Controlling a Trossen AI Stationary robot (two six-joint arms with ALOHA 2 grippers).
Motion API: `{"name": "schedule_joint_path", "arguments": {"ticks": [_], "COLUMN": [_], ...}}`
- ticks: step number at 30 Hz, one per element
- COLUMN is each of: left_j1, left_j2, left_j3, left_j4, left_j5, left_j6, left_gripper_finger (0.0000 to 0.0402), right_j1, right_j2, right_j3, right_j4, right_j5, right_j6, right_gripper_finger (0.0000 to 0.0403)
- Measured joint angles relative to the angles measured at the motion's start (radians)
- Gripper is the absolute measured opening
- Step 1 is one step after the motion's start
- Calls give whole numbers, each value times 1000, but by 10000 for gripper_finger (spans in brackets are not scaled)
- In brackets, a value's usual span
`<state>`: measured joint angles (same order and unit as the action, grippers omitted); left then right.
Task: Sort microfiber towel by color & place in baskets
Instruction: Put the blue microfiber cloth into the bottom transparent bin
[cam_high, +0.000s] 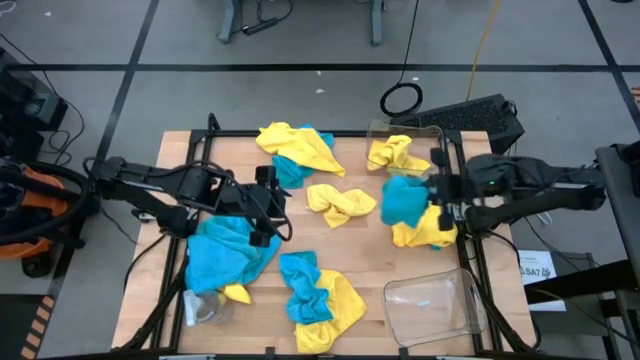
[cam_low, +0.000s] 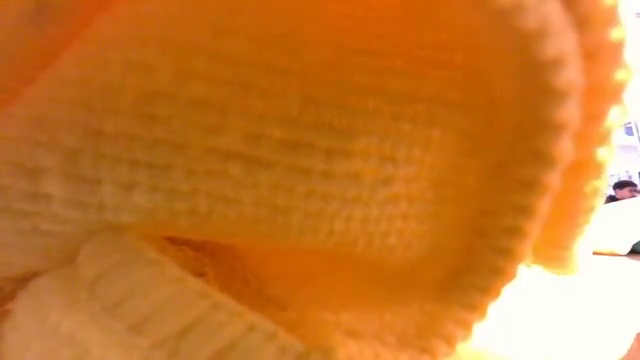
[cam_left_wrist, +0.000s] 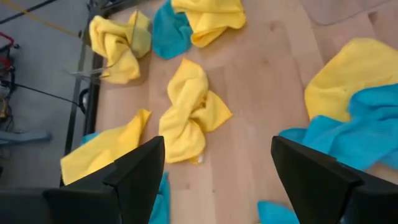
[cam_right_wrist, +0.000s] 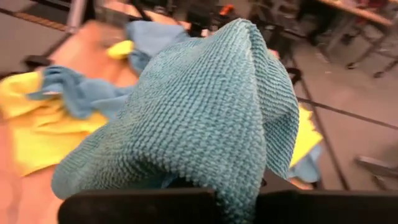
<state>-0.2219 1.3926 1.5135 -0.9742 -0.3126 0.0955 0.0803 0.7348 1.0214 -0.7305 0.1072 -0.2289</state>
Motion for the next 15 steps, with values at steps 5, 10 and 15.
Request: {"name": "schedule_joint_path", "arguments": {"ticks": [5,10,15], "left_j1": [-10,-30,-51], "left_j2": [0,0,0], "left_j3": [-42,-63,-64], "left_j4": [51,120,204], "left_j5": [28,52,70], "left_j6": [-23,-28,-32], "left_gripper_finger": [301,301,301], "right_j1": [0,0,0], "right_j2": [-66,-117,-132], "right_j3": [0,0,0], "right_j4": [-84,-110,-56], "right_j5": [-99,-292,-521], "right_j6": [1,-25,-73], "right_gripper_finger": [0,0,0]}}
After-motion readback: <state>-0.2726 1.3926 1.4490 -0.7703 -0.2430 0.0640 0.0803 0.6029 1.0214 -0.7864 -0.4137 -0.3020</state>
